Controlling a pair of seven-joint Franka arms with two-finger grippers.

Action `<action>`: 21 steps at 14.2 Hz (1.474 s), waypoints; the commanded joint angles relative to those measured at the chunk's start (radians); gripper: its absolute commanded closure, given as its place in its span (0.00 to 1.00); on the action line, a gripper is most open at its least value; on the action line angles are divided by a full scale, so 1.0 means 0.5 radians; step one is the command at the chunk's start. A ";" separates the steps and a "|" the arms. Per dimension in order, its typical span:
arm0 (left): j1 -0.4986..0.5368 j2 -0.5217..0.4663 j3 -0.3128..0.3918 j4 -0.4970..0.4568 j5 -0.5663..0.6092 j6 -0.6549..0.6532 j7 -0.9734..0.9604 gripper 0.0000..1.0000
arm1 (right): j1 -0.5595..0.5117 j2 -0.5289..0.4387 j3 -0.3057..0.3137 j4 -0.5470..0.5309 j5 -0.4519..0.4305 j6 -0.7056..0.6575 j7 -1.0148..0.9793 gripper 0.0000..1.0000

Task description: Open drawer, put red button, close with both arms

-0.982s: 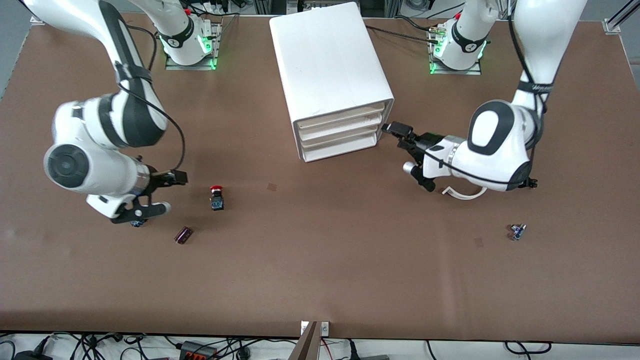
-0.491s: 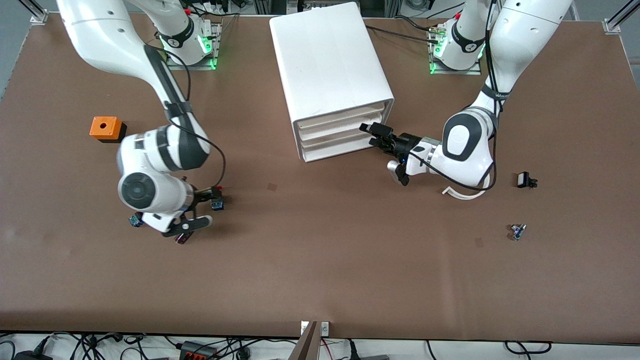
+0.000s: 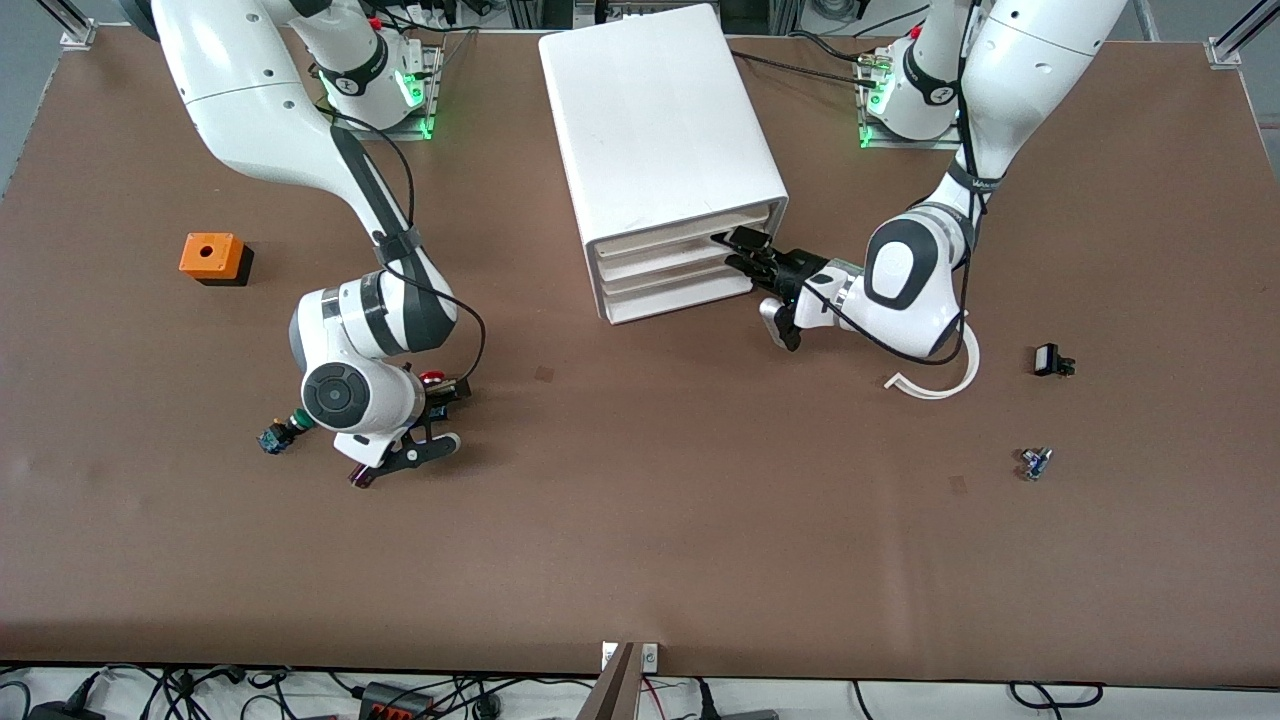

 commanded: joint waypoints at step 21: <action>0.007 0.529 0.261 0.932 0.119 0.042 0.301 0.00 | 0.191 -0.094 0.023 0.691 0.051 -0.374 -0.127 1.00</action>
